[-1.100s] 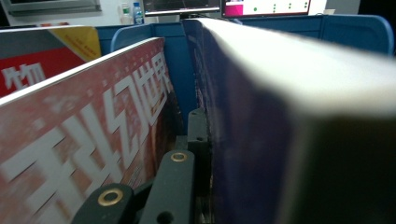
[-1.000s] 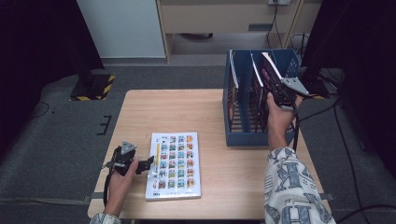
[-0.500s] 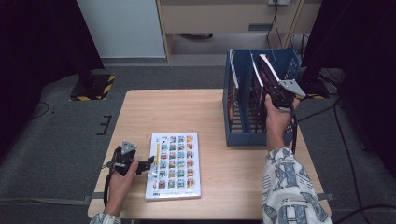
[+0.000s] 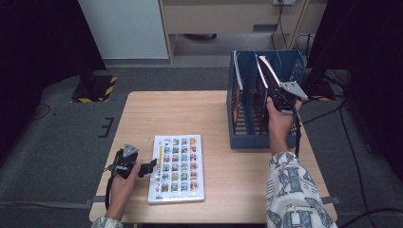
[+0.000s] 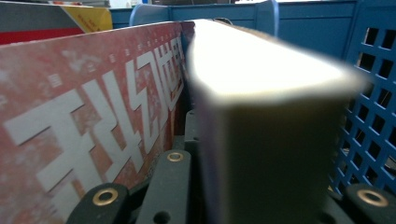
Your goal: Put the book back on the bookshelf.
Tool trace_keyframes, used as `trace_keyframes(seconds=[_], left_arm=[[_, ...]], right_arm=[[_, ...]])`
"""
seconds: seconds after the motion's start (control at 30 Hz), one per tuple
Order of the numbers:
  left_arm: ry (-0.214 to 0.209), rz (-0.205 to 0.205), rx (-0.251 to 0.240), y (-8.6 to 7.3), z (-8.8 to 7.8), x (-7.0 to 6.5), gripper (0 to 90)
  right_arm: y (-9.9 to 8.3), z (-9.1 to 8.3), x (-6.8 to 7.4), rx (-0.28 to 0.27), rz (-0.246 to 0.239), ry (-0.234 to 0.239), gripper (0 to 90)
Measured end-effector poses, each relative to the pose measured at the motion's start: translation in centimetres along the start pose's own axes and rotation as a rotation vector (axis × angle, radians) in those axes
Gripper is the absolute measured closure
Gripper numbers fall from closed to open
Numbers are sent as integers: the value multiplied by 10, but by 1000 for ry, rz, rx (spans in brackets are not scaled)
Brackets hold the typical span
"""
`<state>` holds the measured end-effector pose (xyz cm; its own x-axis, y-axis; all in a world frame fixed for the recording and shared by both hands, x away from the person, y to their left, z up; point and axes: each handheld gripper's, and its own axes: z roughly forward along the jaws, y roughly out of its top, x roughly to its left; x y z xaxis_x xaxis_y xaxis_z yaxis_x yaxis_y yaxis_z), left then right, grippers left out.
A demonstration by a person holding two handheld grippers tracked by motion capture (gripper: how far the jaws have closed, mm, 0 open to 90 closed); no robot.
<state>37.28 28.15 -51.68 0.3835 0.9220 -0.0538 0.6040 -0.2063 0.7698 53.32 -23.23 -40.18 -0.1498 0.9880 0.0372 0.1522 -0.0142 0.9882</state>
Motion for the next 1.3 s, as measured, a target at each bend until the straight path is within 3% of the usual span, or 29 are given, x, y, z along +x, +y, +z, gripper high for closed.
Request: trace_keyframes(seconds=[0.43,0.87,1.3], left_arm=[[5,-2,-2,0,-1,-1,51],[13,9,0,0,-3,-3,50],[12,12,5,0,-3,-3,50]], right_arm=[[0,-10,4,18,-22,4,668],[-7,-43,12,47,-73,11,564],[-21,-73,12,77,-65,82,440]])
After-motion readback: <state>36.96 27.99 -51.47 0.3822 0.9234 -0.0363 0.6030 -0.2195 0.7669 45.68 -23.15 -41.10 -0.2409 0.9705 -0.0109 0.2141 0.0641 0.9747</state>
